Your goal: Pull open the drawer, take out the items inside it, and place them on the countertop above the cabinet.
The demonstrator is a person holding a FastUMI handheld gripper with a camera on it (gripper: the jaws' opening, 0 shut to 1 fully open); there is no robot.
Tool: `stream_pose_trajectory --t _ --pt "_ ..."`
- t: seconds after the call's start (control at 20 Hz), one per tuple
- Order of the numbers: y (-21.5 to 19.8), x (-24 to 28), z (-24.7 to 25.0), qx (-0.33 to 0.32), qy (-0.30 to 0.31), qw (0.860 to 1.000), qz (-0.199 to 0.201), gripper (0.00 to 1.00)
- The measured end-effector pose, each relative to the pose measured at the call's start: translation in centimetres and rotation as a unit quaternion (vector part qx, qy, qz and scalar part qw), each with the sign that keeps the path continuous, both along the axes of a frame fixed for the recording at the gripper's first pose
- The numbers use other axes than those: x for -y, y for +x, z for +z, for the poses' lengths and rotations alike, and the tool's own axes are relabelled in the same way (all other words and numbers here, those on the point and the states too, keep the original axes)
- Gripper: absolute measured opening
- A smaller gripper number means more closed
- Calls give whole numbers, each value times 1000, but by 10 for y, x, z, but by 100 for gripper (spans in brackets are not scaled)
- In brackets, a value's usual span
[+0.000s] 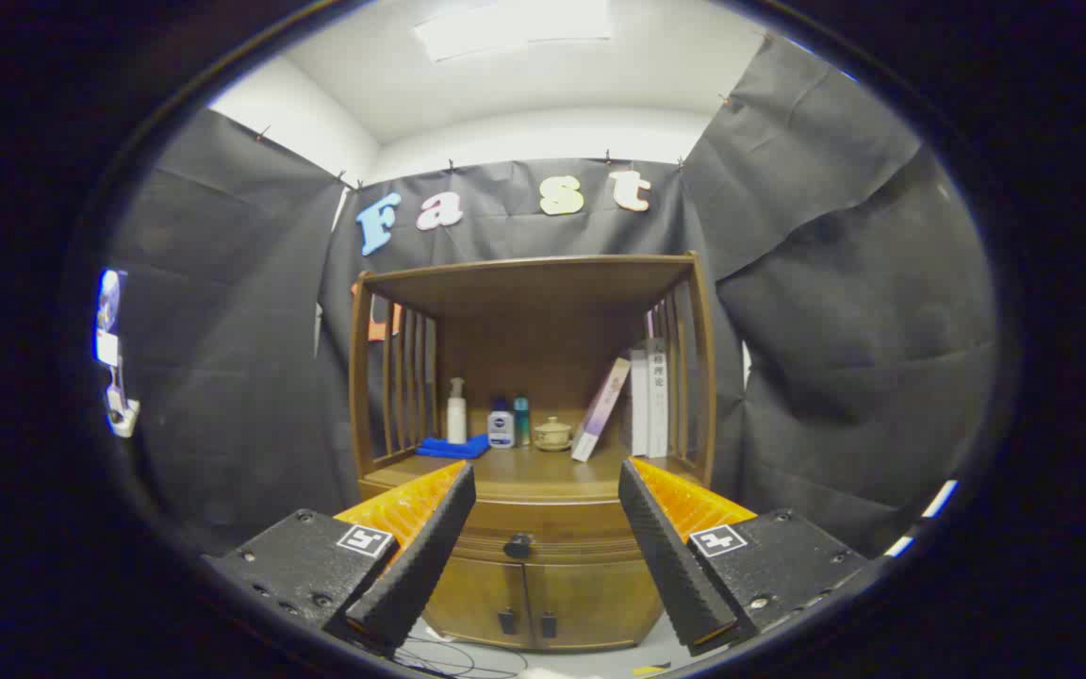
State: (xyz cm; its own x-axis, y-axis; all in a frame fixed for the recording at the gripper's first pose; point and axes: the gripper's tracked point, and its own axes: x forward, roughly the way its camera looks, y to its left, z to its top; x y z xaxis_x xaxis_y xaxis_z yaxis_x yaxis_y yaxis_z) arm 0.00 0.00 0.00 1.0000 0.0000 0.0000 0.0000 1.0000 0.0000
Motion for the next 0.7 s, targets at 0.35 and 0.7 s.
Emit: stream_pose_trajectory --t 0.35,0.7 --pt "0 12 -2 -7 9 1000 -12 100" --pt "0 17 0 4 18 999 -36 99"
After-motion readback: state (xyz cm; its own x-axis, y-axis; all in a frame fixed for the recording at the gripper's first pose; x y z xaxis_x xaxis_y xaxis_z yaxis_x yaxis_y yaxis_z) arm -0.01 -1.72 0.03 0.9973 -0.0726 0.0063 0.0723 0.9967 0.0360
